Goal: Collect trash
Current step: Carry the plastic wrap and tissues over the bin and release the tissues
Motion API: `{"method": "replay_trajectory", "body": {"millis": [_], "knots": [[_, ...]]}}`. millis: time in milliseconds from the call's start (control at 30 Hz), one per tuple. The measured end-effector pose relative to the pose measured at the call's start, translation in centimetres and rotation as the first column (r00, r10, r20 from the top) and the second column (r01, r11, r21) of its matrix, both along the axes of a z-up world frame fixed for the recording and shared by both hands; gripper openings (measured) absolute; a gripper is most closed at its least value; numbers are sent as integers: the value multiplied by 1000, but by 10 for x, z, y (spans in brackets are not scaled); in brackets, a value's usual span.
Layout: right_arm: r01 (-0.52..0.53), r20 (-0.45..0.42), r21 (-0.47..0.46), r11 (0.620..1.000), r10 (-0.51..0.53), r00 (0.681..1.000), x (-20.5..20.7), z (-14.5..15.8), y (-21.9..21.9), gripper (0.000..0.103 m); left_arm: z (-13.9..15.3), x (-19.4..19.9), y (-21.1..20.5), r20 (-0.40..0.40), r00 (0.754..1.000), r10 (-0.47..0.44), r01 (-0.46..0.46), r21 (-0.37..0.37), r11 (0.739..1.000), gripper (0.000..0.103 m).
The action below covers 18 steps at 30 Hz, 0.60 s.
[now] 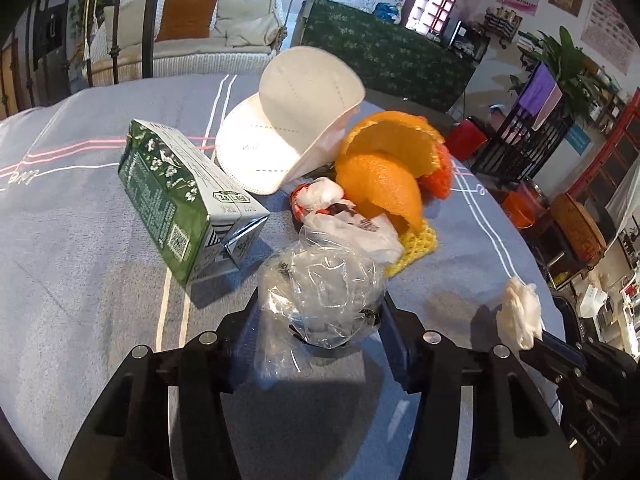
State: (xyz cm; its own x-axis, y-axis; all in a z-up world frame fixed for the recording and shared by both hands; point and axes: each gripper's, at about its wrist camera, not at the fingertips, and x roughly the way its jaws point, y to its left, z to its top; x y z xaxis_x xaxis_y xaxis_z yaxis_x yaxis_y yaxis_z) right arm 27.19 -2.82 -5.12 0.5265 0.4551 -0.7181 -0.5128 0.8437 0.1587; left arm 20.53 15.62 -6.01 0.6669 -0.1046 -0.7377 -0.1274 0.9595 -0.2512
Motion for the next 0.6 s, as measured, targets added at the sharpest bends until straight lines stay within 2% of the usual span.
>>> {"method": "replay_trajectory", "body": {"millis": [300, 600], "knots": [[53, 22, 36, 998, -54, 998, -12, 2, -24, 11, 19, -34, -31, 68, 996, -63, 64, -3, 998, 53], [148, 54, 80, 986, -153, 987, -31, 8, -73, 11, 28, -50, -77, 115, 984, -137, 139, -14, 990, 53]]}}
